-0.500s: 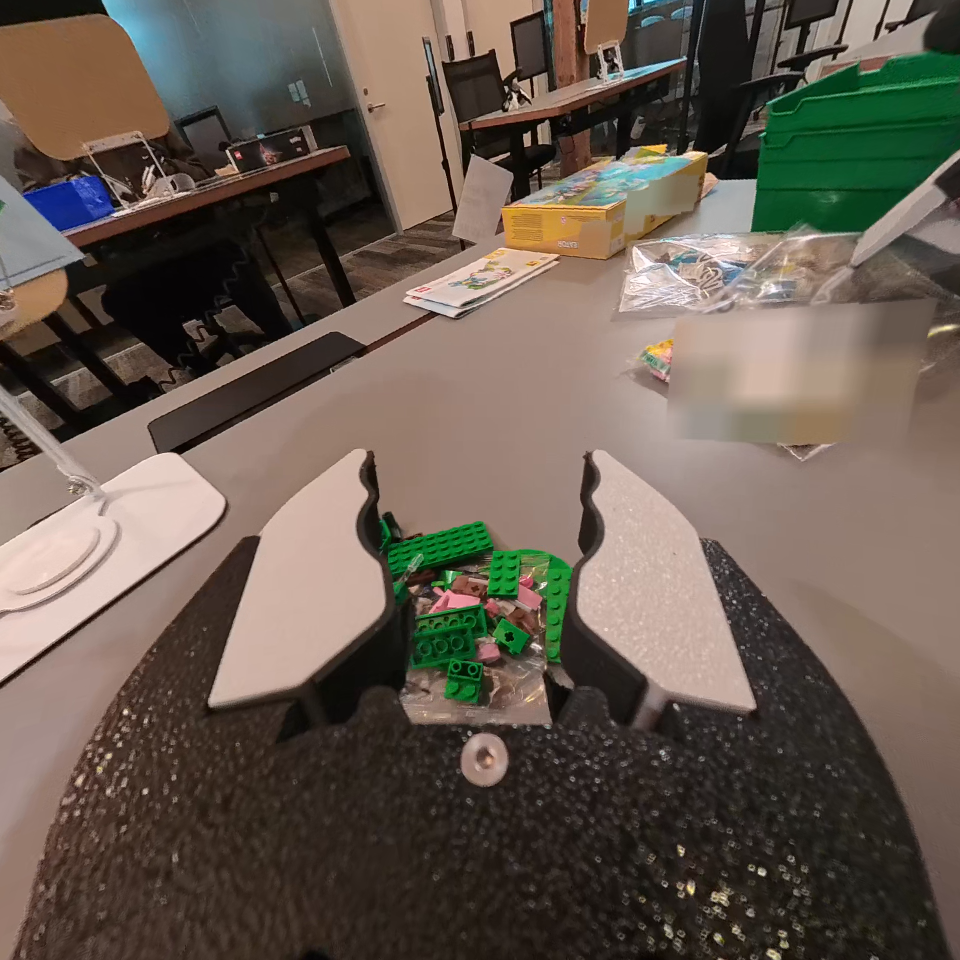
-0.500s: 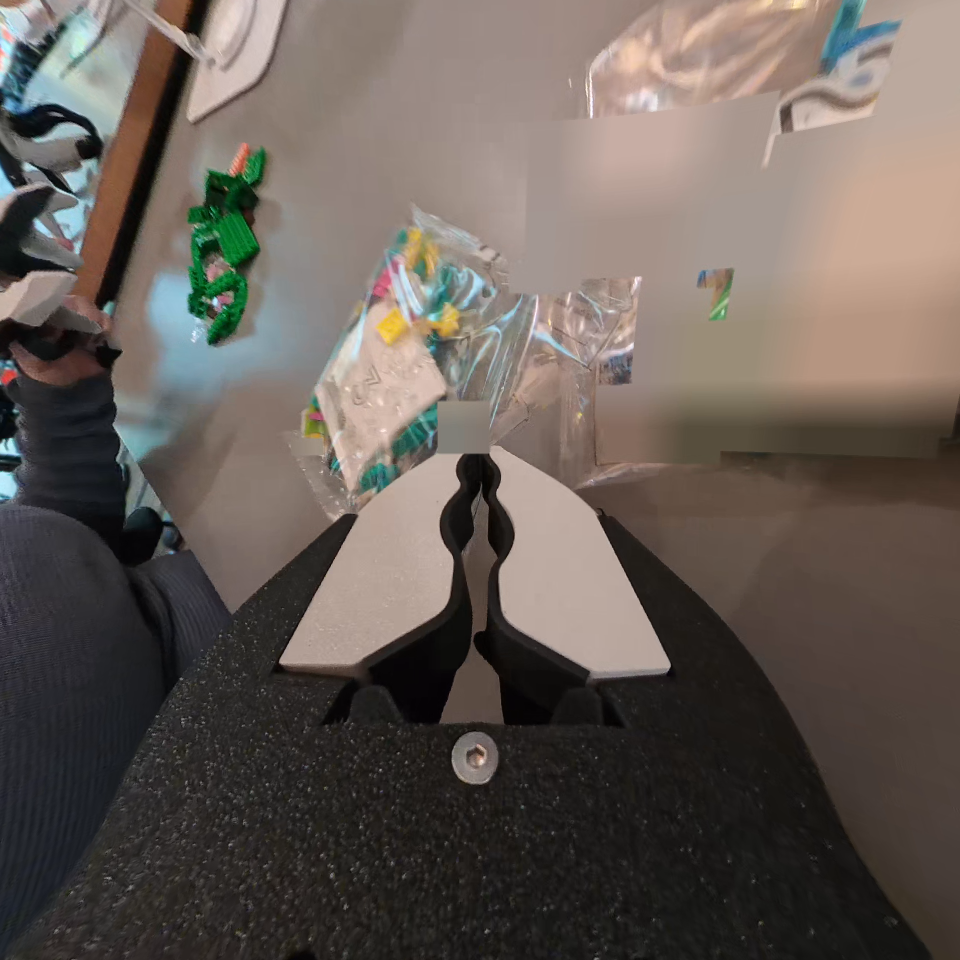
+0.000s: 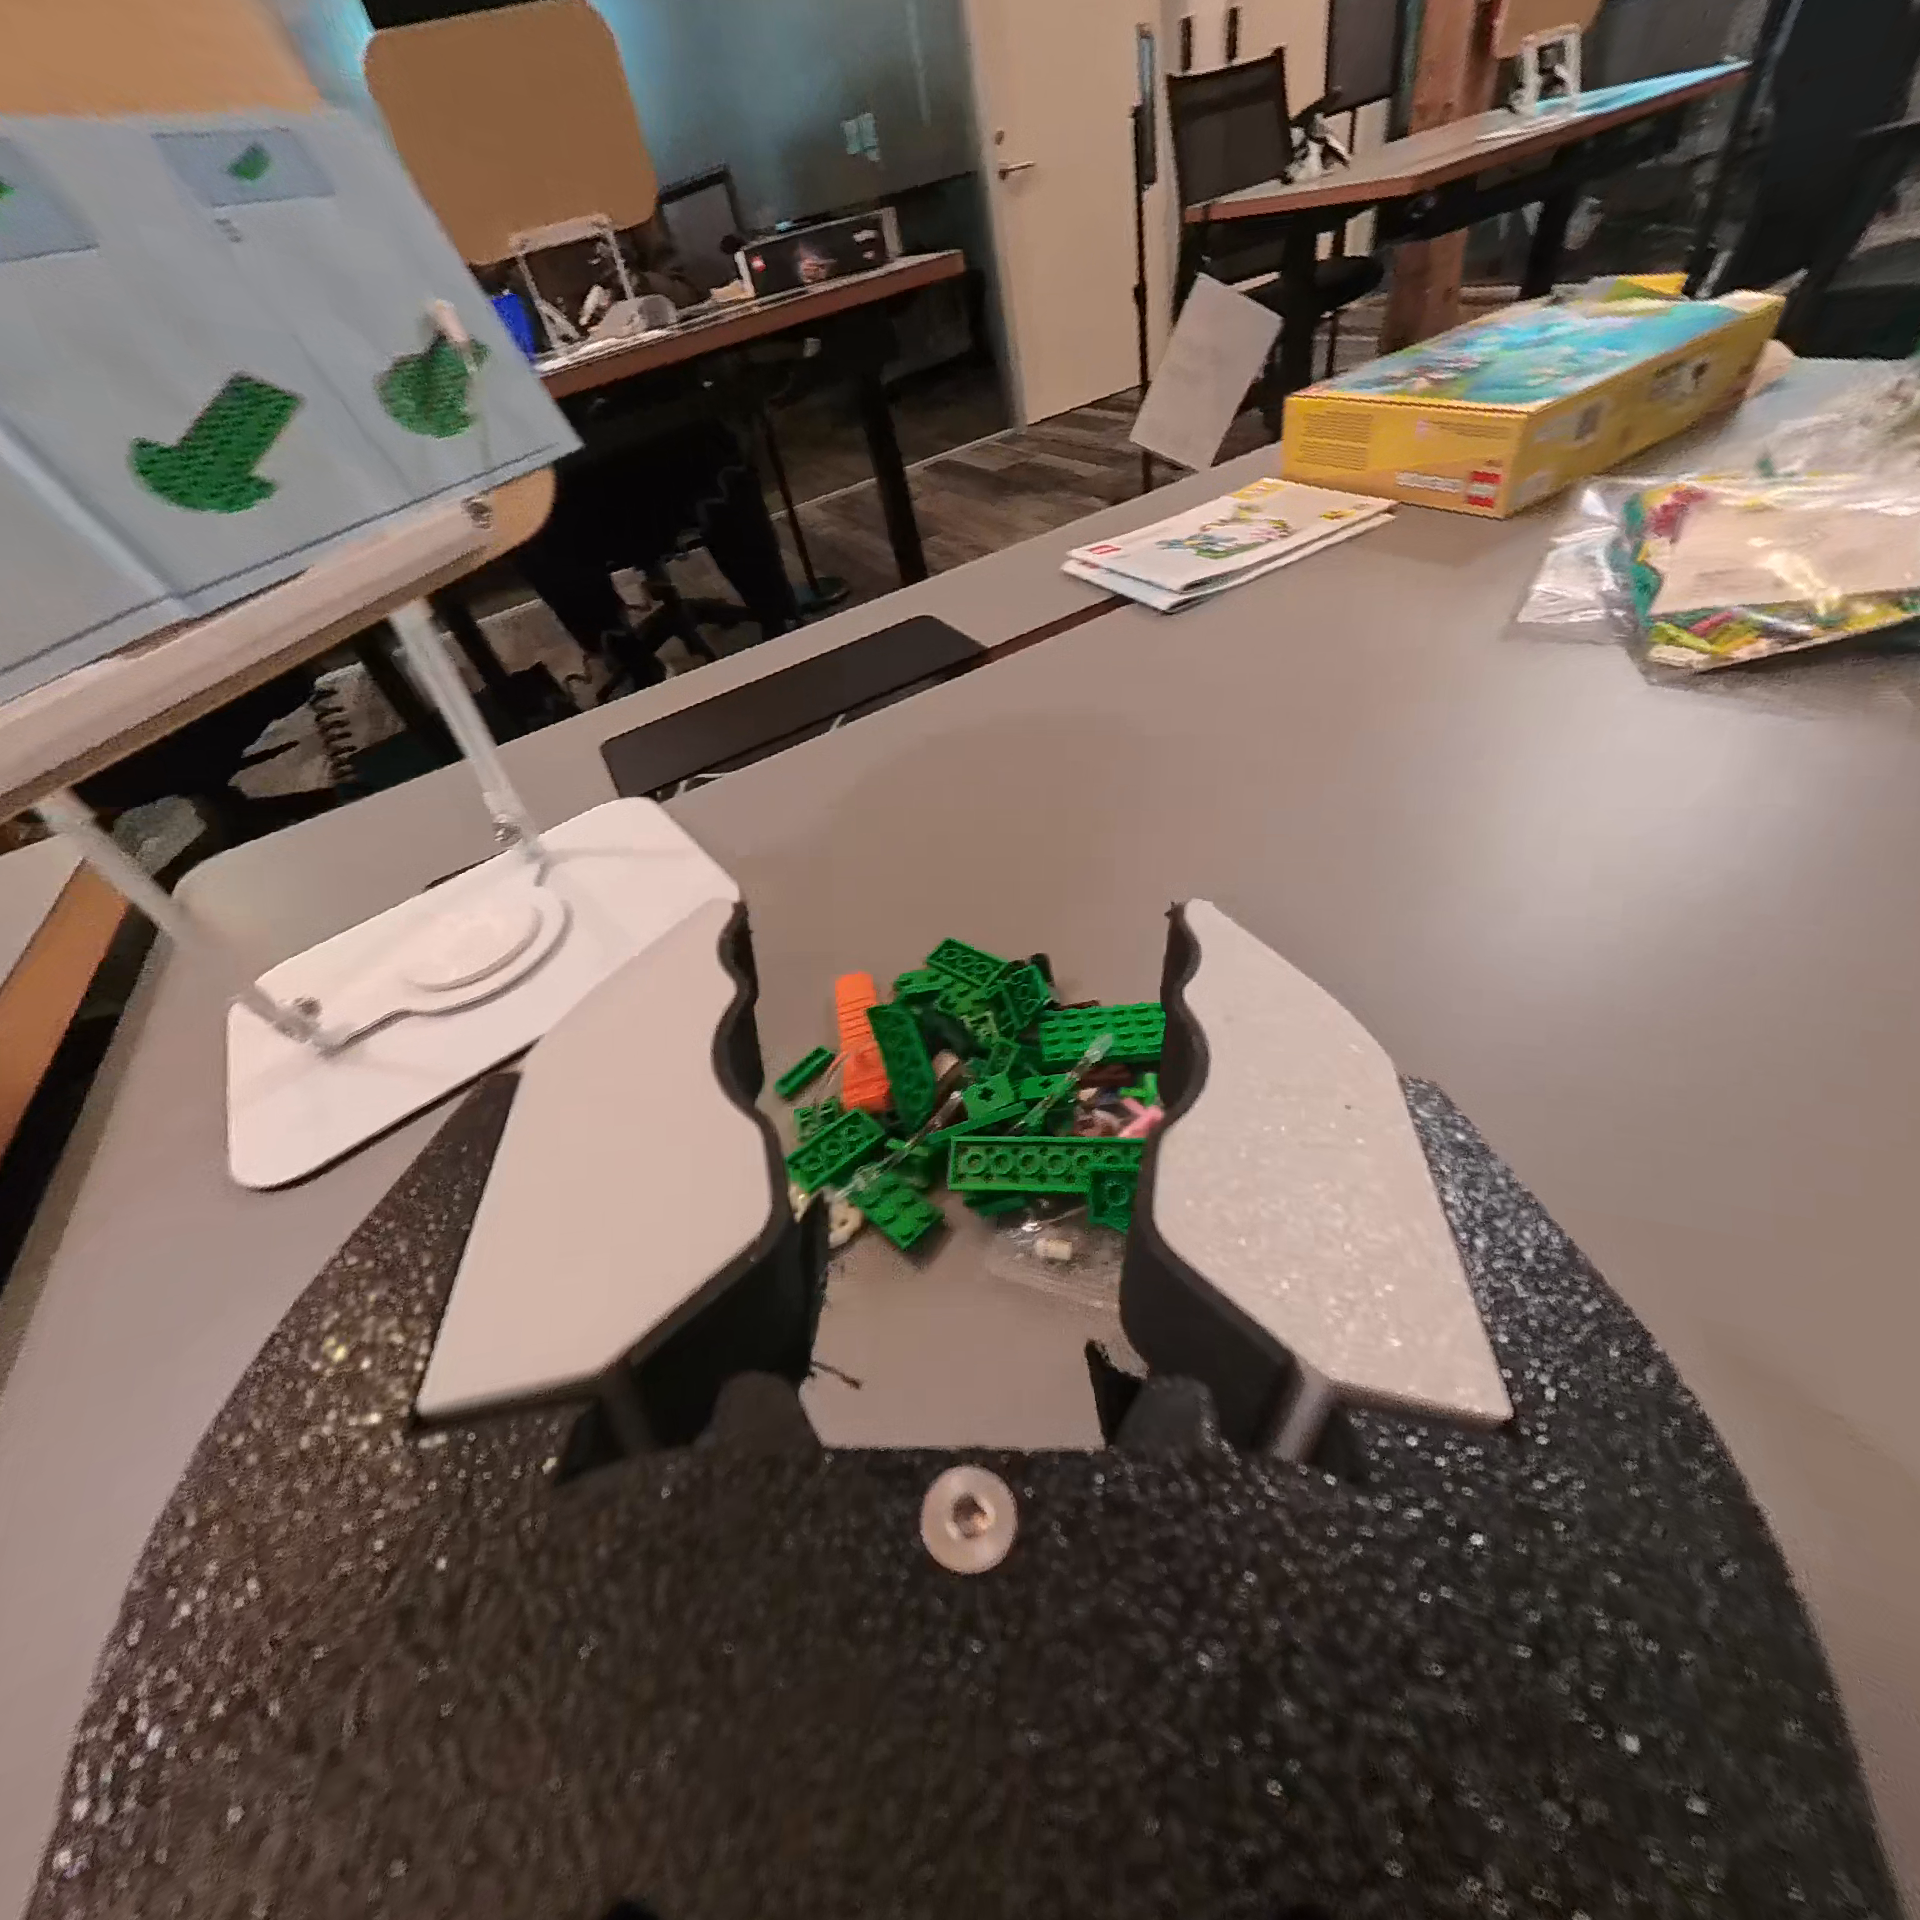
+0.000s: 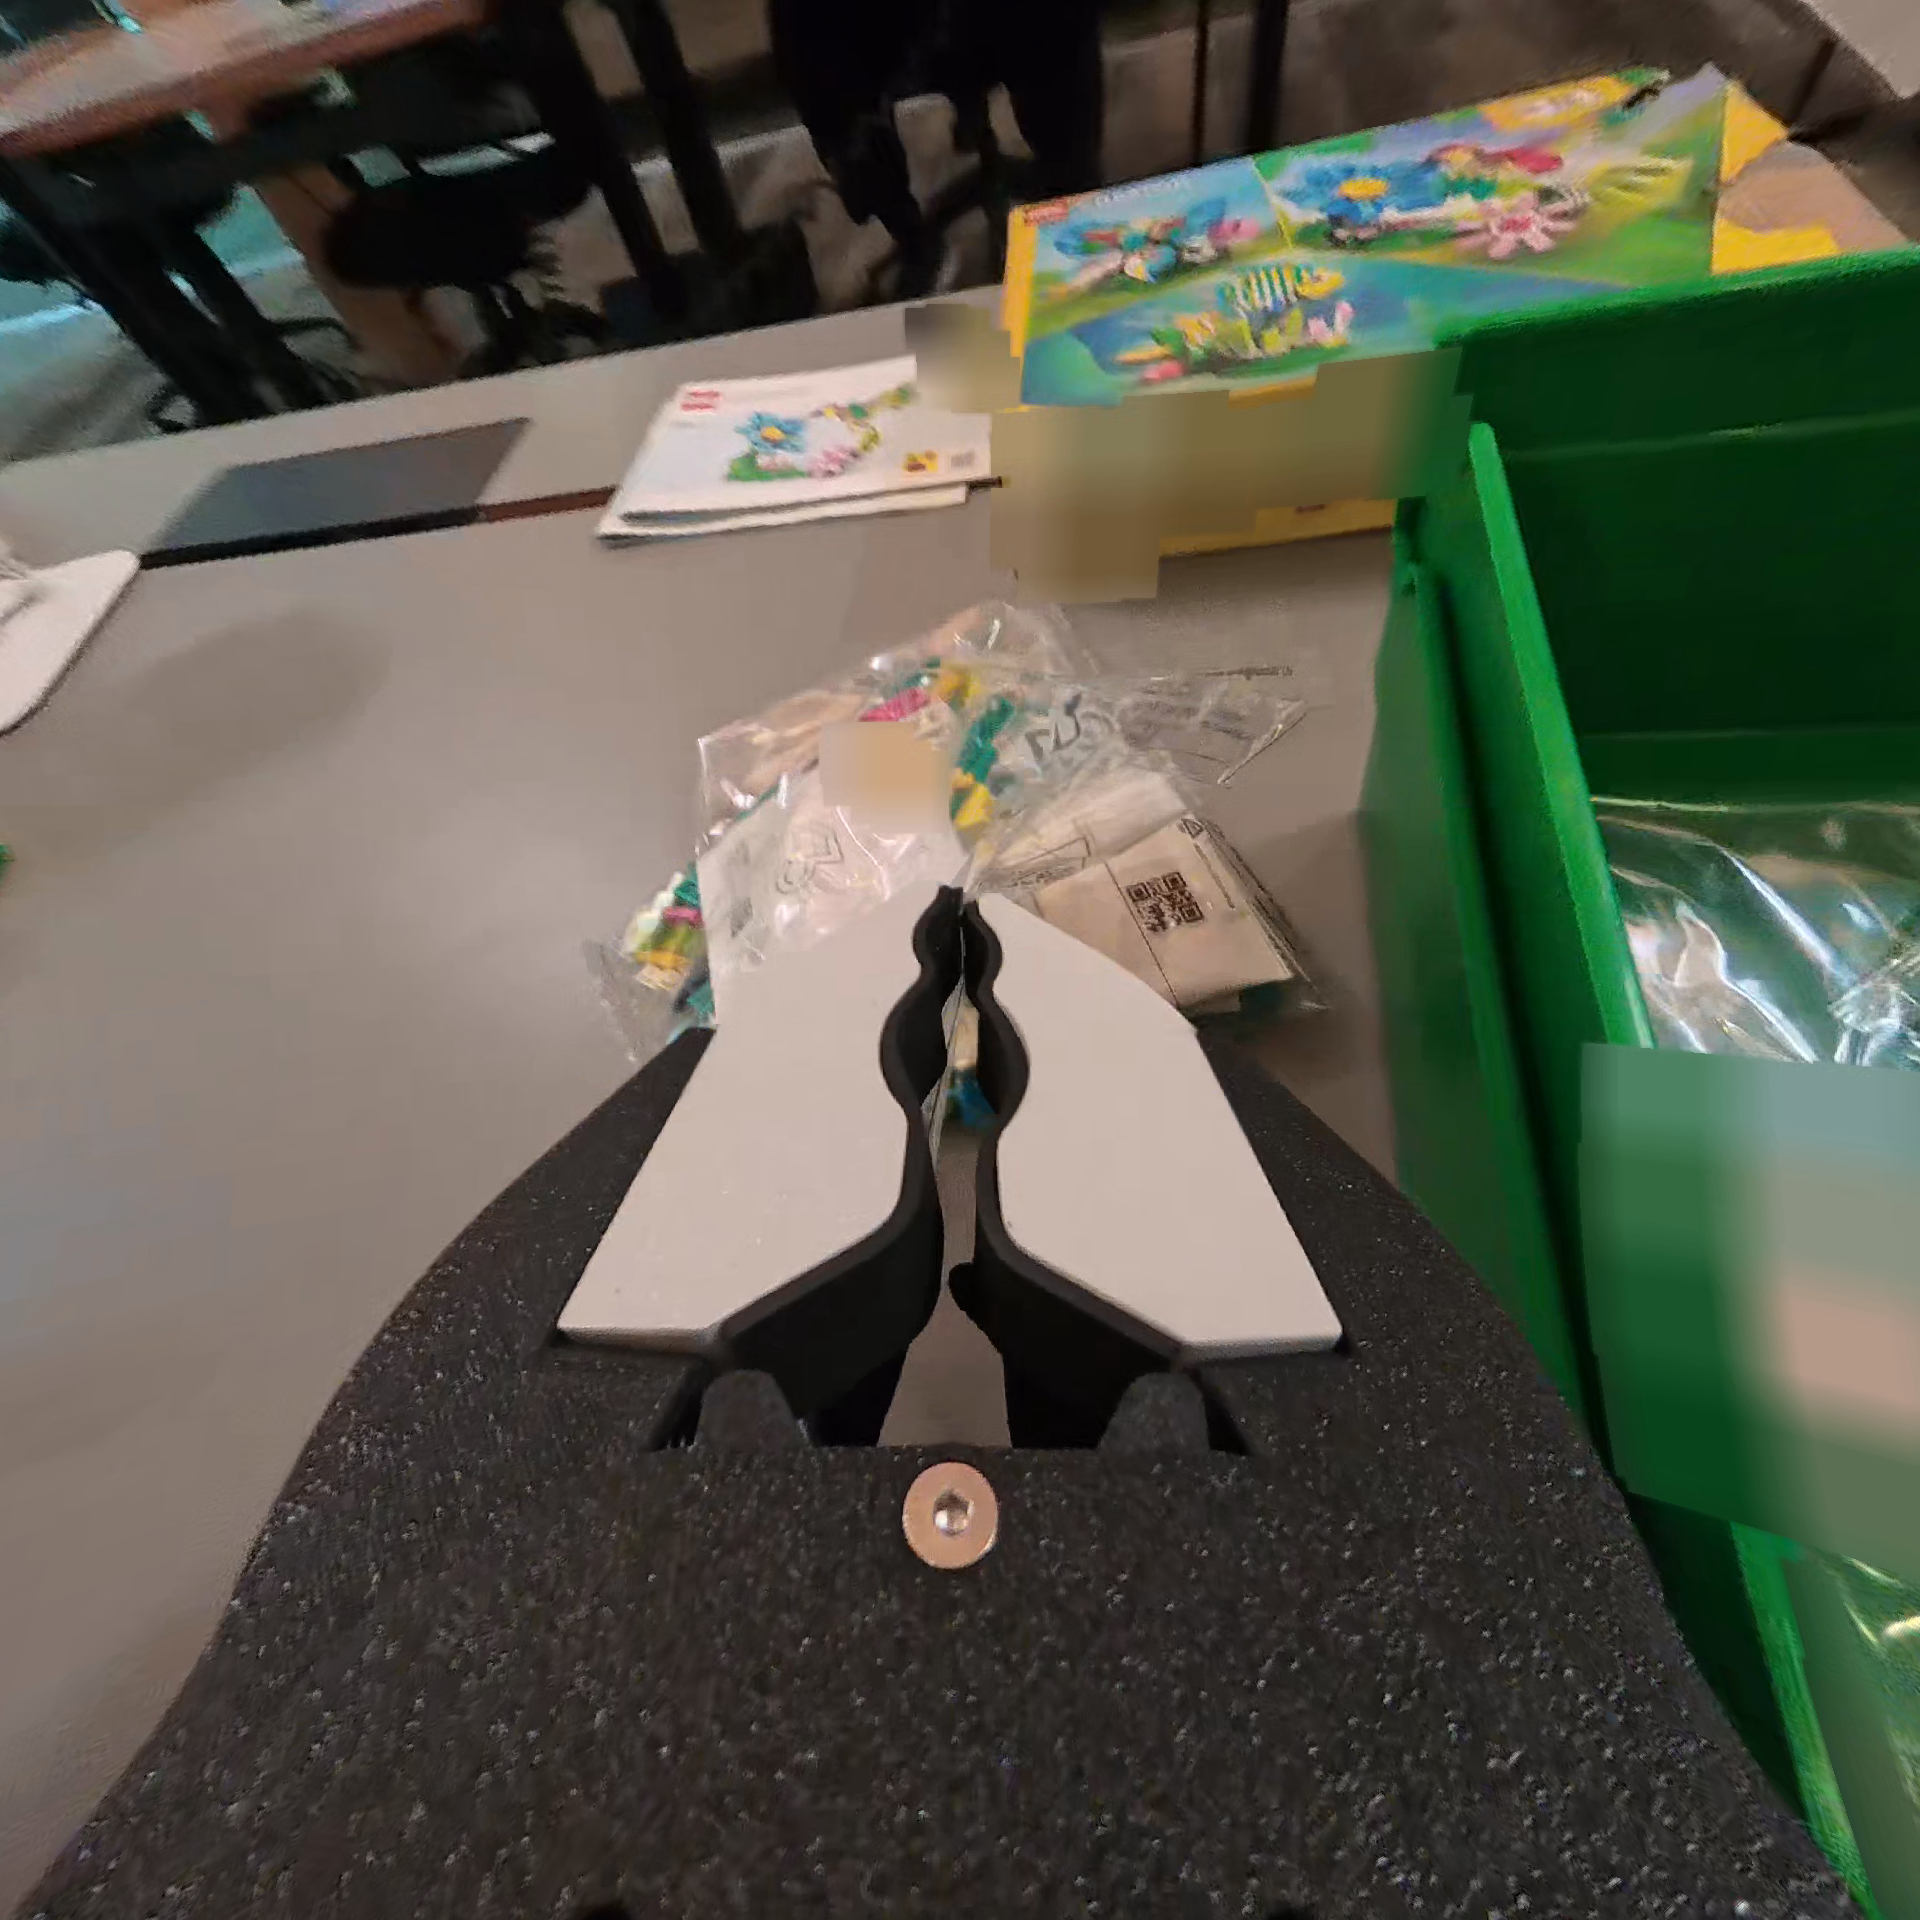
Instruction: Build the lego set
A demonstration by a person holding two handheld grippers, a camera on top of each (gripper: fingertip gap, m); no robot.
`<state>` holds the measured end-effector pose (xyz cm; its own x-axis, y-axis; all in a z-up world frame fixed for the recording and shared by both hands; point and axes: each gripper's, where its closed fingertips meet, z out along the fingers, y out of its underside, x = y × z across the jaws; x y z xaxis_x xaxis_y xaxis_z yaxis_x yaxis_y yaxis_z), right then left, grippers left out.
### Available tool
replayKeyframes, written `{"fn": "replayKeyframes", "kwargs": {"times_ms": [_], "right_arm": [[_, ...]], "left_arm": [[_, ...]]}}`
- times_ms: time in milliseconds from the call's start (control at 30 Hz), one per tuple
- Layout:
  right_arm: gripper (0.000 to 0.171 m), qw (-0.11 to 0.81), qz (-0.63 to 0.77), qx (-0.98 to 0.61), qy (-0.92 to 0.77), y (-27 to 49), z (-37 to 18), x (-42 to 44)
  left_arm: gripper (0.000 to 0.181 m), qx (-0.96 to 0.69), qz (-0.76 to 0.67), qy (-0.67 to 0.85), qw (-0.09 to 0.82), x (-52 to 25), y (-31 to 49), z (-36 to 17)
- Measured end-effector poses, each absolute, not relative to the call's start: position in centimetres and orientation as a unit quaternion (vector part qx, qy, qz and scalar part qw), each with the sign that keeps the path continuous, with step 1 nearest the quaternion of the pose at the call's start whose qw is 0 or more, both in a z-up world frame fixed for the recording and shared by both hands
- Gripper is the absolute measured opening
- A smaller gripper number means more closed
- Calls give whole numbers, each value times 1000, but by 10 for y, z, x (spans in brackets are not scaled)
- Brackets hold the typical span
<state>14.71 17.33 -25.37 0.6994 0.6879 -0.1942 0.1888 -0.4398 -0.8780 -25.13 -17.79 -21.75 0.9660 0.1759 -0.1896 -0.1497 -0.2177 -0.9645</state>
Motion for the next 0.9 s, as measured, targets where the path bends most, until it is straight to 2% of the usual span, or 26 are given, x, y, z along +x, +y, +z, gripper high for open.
{"fn": "replayKeyframes", "kwargs": {"times_ms": [33,133,267,333,433,533,667,900], "right_arm": [[3,451,265,-807,-274,174,-257,148],[35,475,200,-808,-286,174,-250,155],[38,564,141,-733,-352,151,-198,143],[38,571,161,-681,-430,124,-184,108],[42,506,262,-608,-553,63,-197,33],[43,384,375,-533,-655,-13,-233,-37],[43,242,418,-462,-743,-87,-282,-93],[46,181,392,-435,-790,-130,-324,-152]], "left_arm": [[75,-769,132,-16,625,-256,-181,-217],[75,-769,144,-37,621,-271,-189,-215],[76,-778,148,-62,607,-286,-198,-222],[76,-786,136,-69,600,-289,-199,-229],[78,-798,115,-71,587,-291,-197,-242],[79,-809,108,-70,573,-292,-195,-255],[71,-836,59,-59,542,-283,-190,-277],[66,-901,-73,-27,426,-250,-198,-319]]}}
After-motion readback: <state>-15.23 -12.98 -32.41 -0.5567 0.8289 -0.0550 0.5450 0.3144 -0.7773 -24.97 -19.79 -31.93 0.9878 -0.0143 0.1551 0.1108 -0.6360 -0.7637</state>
